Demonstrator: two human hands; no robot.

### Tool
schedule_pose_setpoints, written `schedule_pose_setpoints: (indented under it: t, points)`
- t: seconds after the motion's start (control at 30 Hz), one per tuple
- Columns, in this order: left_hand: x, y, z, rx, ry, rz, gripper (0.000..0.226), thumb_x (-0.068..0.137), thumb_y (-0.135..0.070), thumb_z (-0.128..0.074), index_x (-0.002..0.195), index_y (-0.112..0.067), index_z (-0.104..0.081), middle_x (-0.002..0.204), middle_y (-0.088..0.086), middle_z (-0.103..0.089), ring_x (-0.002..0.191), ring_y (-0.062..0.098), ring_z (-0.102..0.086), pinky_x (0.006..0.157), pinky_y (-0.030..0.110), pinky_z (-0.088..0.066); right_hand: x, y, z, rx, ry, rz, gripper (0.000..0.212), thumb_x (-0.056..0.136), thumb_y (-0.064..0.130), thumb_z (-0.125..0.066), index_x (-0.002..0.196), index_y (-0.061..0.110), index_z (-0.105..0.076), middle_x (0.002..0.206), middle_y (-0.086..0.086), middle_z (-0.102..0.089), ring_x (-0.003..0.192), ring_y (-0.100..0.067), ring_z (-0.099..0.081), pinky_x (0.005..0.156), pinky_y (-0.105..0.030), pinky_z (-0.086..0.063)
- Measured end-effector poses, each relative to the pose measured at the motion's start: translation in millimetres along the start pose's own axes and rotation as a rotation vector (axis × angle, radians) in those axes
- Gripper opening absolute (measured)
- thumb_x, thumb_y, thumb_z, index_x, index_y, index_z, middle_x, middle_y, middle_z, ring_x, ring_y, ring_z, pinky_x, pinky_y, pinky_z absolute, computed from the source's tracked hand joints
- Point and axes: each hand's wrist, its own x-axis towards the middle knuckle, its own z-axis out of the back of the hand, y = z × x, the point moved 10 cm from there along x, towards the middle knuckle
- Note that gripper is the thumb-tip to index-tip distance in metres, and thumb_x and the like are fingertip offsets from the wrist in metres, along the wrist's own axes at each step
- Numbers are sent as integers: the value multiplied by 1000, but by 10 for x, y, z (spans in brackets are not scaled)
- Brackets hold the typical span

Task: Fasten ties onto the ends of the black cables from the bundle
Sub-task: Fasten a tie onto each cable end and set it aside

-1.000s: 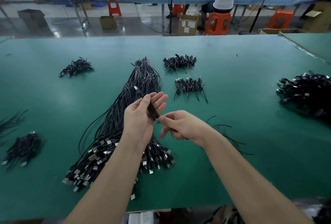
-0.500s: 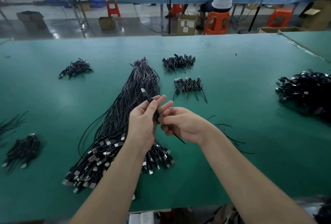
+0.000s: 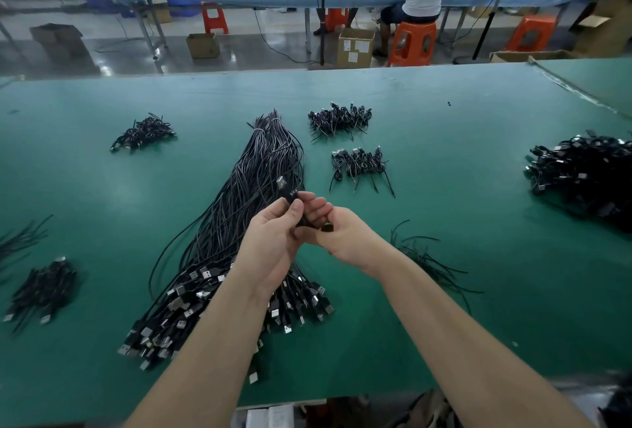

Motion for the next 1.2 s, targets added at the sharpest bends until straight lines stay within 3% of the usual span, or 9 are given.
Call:
schedule_pose_setpoints:
  t: [0.17,0.27,0.37,0.47,0.6,0.73,0.9,1.07,1.2]
  points:
    - [14,41,34,36,15,26,19,102,-2,-46,99,1,-65,102,19,-72,100,30,-71,91,36,-59,26,-38,-66,36,10,26,51,96,18,-68,141,35,-50,121,8,-66,118,-7,-60,106,-21,-43]
    - [21,59,55,52,43,58,23,101,-2,-46,94,-1,-68,102,20,-73,101,31,-71,88,34,-60,36,-82,-66,-13,-8,24,50,96,22,-68,141,34,-51,99,24,-68,91,10,-61,84,-8,-46]
    - [19,76,72,121,89,117,21,95,-7,-54,88,-3,-74,108,24,-72,103,34,-71,78,33,-60,46,-220,-17,-30,-54,-7,14,91,27,-74,103,34,-70,58,25,-59,51,7,-48,55,-11,-39]
    - [18,107,93,192,106,156,20,87,-12,-61,84,-6,-79,108,25,-73,100,32,-73,76,31,-60,30,-246,22,-57,-118,21,19,87,25,-76,80,39,-67,56,25,-59,48,6,-47,52,-9,-37]
    - [33,141,202,274,56,187,17,84,-14,-65,81,-9,-81,101,21,-75,97,29,-74,79,30,-60,-4,-199,2,-195,-116,40,20,90,31,-72,110,26,-71,80,21,-67,63,14,-57,60,-6,-39]
    - [40,88,407,568,-38,153,22,94,-15,-65,82,-19,-83,97,3,-78,98,16,-67,92,31,-48,-27,-208,-33,-391,-44,27,23,96,36,-64,113,21,-64,90,7,-65,74,-12,-61,61,-23,-48]
    - [53,120,464,589,-31,154,28,99,-13,-60,83,-19,-83,74,-2,-64,70,12,-47,71,29,-38,-12,-298,-193,-368,127,-54,18,105,32,-50,118,21,-49,98,-3,-63,78,-14,-55,72,-34,-49]
    - [101,147,505,613,-38,156,28,100,-13,-59,85,-18,-82,77,7,-55,69,15,-43,69,30,-37,-30,-370,-326,-314,146,-91,53,108,37,-38,156,22,-24,148,-7,-51,133,-25,-49,112,-40,-39]
    - [110,159,550,640,-56,167,23,99,-16,-62,88,-17,-82,85,12,-57,76,19,-48,71,30,-40,-33,-395,-314,-283,48,-78,42,109,36,-35,147,19,-40,134,-6,-60,118,-22,-58,101,-37,-46]
